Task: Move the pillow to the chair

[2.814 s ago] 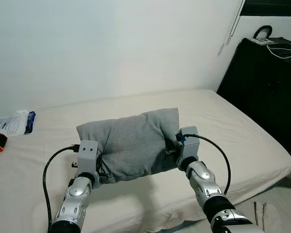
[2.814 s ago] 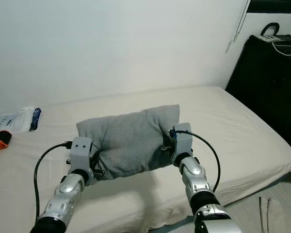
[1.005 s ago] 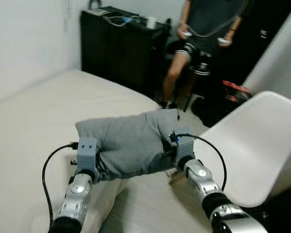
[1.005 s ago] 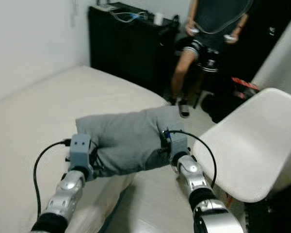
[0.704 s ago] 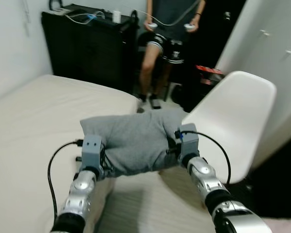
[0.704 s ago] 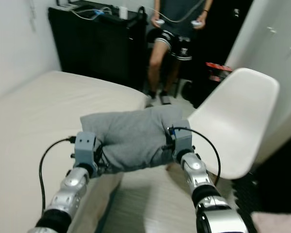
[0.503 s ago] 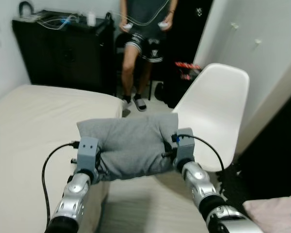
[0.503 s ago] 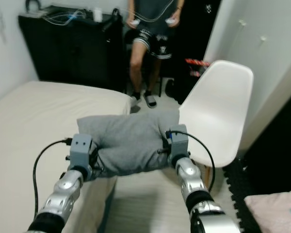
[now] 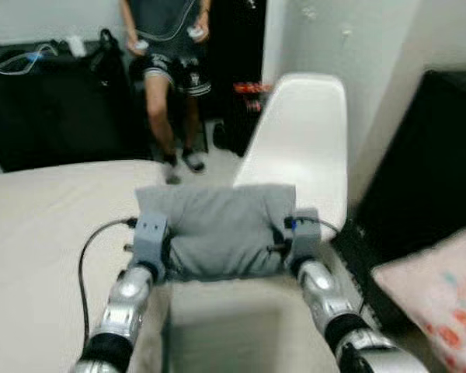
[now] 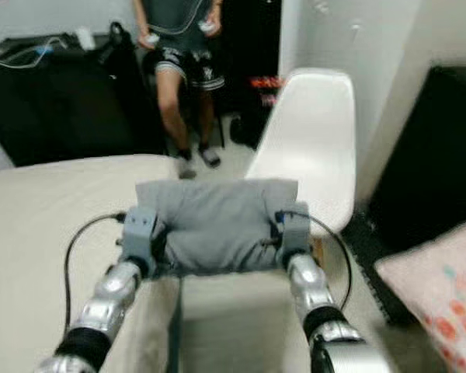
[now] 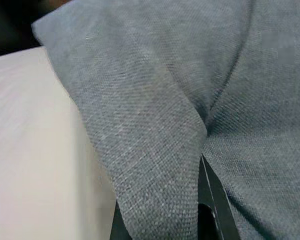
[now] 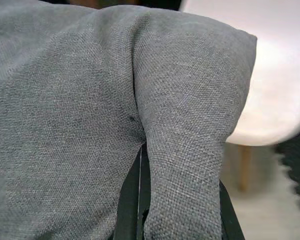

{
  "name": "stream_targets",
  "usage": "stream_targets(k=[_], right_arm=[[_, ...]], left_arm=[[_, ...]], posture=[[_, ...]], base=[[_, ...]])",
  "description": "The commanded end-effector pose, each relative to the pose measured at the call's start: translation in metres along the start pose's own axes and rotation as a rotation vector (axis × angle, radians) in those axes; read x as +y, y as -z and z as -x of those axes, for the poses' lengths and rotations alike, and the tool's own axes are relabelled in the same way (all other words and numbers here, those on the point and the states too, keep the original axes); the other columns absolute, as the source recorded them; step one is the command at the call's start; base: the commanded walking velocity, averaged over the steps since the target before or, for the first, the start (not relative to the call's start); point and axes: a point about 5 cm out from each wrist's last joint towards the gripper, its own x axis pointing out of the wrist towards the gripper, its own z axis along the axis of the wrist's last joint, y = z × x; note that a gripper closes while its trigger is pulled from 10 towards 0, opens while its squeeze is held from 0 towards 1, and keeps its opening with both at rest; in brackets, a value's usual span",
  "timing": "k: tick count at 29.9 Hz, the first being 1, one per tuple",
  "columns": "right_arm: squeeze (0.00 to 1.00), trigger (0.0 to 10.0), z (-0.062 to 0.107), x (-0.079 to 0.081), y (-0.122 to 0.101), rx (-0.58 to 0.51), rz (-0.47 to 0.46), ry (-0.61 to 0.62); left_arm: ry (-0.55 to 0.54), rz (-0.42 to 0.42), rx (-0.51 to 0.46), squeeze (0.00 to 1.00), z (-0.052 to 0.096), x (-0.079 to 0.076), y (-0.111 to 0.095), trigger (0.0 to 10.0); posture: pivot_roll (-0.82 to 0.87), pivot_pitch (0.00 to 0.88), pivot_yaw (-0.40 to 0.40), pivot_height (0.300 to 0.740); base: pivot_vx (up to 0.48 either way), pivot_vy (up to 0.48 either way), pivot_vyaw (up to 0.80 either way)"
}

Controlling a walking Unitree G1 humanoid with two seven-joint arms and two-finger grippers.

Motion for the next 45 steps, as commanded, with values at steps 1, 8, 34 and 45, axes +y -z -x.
stream_targets(k=[1,8,34,45], right_arm=[[0.00,10.0,-0.004,0.015,-0.007,-0.033,-0.003,-0.043],[0.00,10.0,-0.005,0.018,-0.007,-0.028,-0.002,-0.051],[0.00,10.0,-0.007,0.018,-0.010,-0.024,0.027,-0.065],[0.00,10.0,-0.006,0.009,-0.010,-0.019,0.030,-0.036]], left_arm=[[0.020,-0.019,-0.040,0.00,-0.003,-0.004,-0.010,10.0],[0.015,-0.022,-0.038,0.00,-0.003,-0.001,-0.011,10.0],[-0.003,0.000,-0.036,0.00,-0.002,-0.002,-0.007,10.0],[-0.002,0.009,-0.033,0.00,-0.002,-0.004,-0.006,10.0]], posture=[[0.04,0.000,0.026,0.740],[0.05,0.000,0.016,0.740],[0.04,0.000,-0.008,0.740],[0.03,0.000,-0.010,0.740]], base=[[0.000,0.000,-0.80],[0.000,0.000,-0.80],[0.000,0.000,-0.80],[0.000,0.000,-0.80]])
